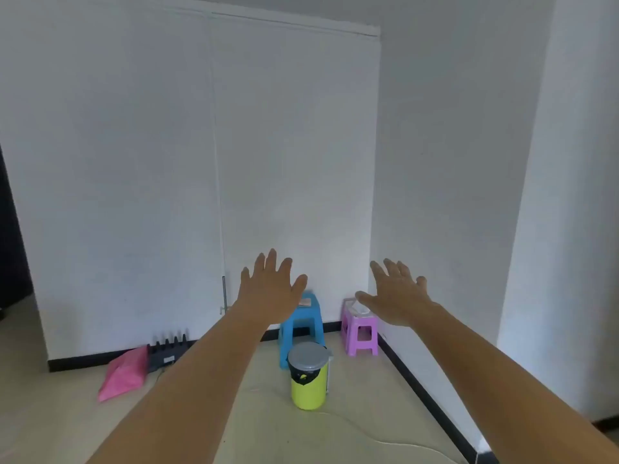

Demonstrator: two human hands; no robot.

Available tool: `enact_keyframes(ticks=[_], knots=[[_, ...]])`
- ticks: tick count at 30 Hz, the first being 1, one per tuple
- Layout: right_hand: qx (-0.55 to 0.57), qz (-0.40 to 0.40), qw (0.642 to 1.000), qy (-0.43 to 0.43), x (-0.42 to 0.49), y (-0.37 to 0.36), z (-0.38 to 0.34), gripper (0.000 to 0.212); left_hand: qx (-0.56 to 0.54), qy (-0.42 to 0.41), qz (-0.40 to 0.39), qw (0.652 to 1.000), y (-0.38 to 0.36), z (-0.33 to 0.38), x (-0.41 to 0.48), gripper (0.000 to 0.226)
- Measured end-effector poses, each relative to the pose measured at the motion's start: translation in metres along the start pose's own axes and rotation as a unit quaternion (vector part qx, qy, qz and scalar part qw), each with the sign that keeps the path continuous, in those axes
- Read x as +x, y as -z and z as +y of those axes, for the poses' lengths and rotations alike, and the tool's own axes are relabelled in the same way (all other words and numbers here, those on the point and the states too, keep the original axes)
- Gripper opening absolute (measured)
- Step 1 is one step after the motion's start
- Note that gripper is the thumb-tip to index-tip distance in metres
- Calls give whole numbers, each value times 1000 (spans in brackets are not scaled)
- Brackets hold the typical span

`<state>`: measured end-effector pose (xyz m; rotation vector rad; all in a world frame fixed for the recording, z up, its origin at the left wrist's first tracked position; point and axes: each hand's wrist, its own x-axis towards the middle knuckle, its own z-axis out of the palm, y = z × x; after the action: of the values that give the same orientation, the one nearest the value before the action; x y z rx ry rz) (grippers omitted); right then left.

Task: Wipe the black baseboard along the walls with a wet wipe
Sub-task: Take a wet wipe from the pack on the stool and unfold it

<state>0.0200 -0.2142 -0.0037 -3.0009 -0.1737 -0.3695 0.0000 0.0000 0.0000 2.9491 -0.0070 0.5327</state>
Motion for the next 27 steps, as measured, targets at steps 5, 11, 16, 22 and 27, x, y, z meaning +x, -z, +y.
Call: enact_keyframes(ticks=[5,11,16,22,27], knots=[[-23,21,1000,1,25,-21,-1,70,3,-18,24,1000,-24,-3,28,58],[-47,35,998,-2,91,-61,24,66,-23,-31,11,999,-82,13,101,56],[-71,26,997,-11,190,-100,69,66,-18,-49,4,999,-139,40,200,54],[-109,47,993,5,333,-125,129,59,-4,-37,9,999,-198,73,351,52],[-79,46,996,-17,443,-155,164,53,8,-41,-10,999,-255,88,455,51]])
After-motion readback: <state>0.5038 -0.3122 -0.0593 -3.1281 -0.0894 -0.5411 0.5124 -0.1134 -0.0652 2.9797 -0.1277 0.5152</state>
